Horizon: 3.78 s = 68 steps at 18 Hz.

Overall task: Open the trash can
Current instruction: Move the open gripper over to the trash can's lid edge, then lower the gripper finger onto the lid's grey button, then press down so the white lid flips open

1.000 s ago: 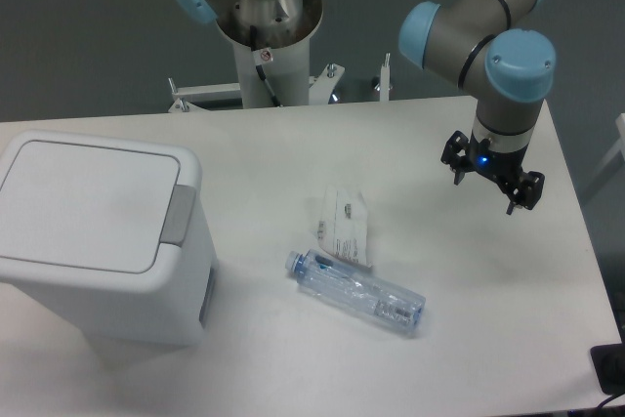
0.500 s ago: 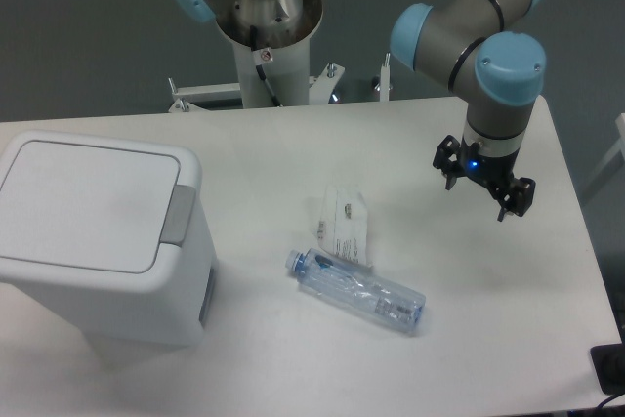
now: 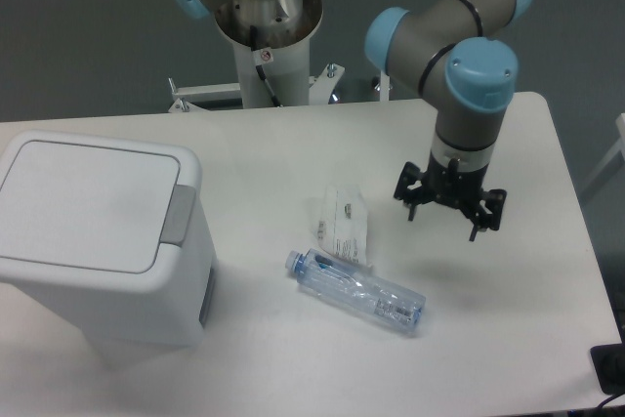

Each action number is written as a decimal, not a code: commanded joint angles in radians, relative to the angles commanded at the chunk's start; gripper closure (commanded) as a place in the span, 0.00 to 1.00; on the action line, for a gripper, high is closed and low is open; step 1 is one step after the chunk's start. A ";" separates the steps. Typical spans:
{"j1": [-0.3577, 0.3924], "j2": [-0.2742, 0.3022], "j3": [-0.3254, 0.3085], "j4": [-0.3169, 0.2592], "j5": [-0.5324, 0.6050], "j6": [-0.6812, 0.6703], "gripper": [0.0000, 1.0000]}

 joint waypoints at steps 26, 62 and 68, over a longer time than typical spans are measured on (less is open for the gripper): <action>-0.206 0.179 0.059 -0.008 -0.442 -0.471 0.00; -0.246 0.167 0.008 0.003 -0.425 -0.468 0.00; -0.206 0.160 0.087 0.003 -0.425 -0.471 0.00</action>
